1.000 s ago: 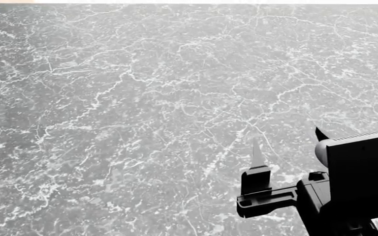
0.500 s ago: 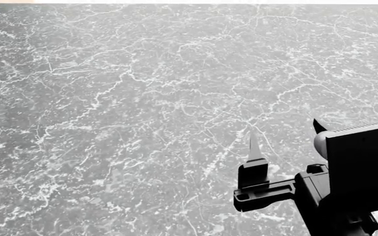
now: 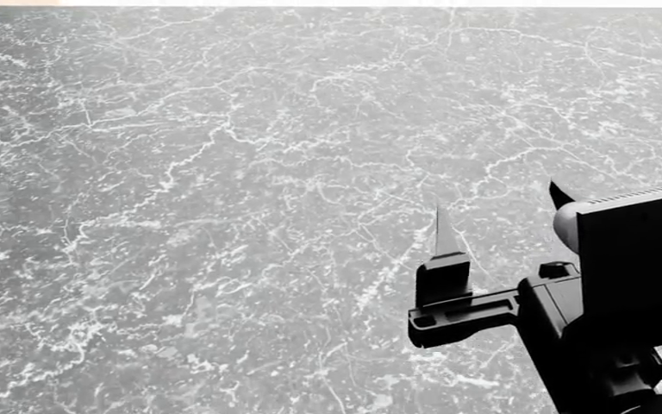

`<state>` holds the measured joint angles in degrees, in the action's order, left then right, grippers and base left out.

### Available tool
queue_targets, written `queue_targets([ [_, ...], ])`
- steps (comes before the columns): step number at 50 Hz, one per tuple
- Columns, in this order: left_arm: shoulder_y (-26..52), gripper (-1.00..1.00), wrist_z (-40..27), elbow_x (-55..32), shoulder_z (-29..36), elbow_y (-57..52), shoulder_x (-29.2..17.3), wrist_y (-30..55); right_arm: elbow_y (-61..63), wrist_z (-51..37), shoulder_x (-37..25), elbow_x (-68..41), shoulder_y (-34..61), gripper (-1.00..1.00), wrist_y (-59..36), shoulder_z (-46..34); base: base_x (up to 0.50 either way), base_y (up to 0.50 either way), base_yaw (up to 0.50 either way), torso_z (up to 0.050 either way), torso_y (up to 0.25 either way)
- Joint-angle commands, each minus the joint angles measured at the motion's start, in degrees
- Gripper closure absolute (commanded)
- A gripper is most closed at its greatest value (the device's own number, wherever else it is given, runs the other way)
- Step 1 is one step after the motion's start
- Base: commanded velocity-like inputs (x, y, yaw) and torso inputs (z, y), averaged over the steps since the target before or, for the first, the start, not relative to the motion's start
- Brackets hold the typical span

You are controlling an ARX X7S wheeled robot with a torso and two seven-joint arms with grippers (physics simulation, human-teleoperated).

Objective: Place the cherry and the sweet potato on separate cutting boards.

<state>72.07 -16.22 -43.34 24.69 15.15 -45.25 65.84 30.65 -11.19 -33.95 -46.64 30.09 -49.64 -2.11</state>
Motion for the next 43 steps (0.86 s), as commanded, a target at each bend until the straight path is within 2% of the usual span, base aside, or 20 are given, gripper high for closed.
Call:
queue_targets([
  [1, 2.93, -1.00, 0.19, -2.79, -3.32, -6.50, 1.55, -0.53, -1.38, 1.10, 0.96, -0.16, 6.25, -1.00, -1.57, 0.22, 0.00, 0.00, 0.00, 0.000, 0.000],
  [11, 6.34, -1.00, -0.27, -9.55, -7.93, -14.54, 1.90, 3.26, -4.16, 1.14, 0.69, -0.48, 15.63, -1.00, -4.41, -1.23, 0.00, 0.00, 0.00, 0.000, 0.000],
  [20, 10.60, -1.00, -0.86, -12.02, -6.41, -19.49, 4.64, 6.65, -10.48, -0.08, 1.95, 2.38, 27.58, -1.00, -6.62, -4.06, 0.00, 0.00, 0.00, 0.000, 0.000],
  [28, 13.89, -1.00, -0.43, -11.76, -4.84, -19.82, 6.26, 6.98, -12.65, 2.15, 0.95, 4.04, 33.54, -1.00, -7.47, -7.52, 0.00, 0.00, 0.00, 0.000, 0.000],
  [43, 18.89, -1.00, -0.53, -11.76, -4.62, -18.15, 8.93, 6.90, -14.28, 4.04, 1.08, 2.06, 41.84, -1.00, -7.07, -4.93, 0.00, 0.00, 0.00, 0.000, 0.000],
])
